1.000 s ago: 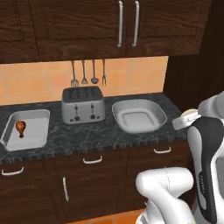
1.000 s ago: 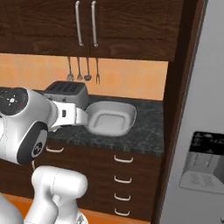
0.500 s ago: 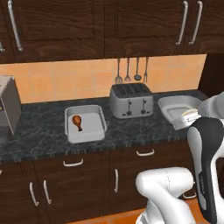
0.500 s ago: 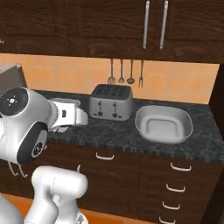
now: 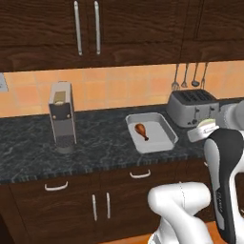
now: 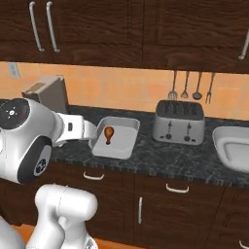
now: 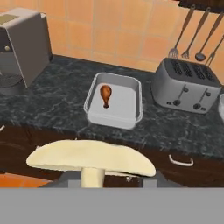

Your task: Place one mushroom and one chicken drumstick in each tupperware on the nearby counter, to pack two identical lunches.

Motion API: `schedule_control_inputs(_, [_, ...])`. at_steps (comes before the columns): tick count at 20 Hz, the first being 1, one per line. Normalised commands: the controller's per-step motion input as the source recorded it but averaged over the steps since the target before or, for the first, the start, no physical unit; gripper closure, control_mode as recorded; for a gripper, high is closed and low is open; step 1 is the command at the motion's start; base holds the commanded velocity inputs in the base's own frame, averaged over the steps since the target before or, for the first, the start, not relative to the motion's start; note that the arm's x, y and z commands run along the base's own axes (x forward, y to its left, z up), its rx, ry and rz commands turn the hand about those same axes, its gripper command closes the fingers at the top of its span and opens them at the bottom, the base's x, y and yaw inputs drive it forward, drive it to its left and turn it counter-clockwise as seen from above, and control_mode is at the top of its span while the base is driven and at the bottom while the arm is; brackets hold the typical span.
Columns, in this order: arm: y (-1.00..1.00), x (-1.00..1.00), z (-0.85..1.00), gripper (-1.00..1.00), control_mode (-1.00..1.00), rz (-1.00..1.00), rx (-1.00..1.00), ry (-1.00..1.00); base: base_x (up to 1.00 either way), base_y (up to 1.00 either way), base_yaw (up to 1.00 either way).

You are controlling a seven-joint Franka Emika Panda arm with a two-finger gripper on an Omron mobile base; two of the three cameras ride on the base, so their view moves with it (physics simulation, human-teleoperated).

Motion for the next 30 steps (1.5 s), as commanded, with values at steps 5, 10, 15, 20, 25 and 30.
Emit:
schedule_control_inputs(5, [-0.01, 0.13, -0.06, 1.00, -1.00, 0.03, 0.01, 0.00, 0.60, 0.04, 0.09])
schedule_control_inputs(10, [-0.08, 0.87, -0.80, 1.00, -1.00, 0.09, 0.03, 0.09, 0.00, 0.00, 0.00])
schedule_control_inputs(15, [-0.13, 1.00, -0.92, 1.00, -1.00, 0.01, 0.00, 0.20, 0.00, 0.00, 0.00])
schedule_control_inputs(20, [-0.28, 0.46, -0.52, 1.00, -1.00, -0.05, 0.00, 0.02, 0.00, 0.00, 0.00])
schedule_control_inputs(25, [-0.04, 0.59, -0.34, 1.00, -1.00, -0.18, -0.01, 0.00, 0.00, 0.00, 0.00])
schedule_control_inputs(30, [-0.02, 0.75, -0.40, 1.00, -1.00, -0.12, 0.00, 0.11, 0.00, 0.00, 0.00])
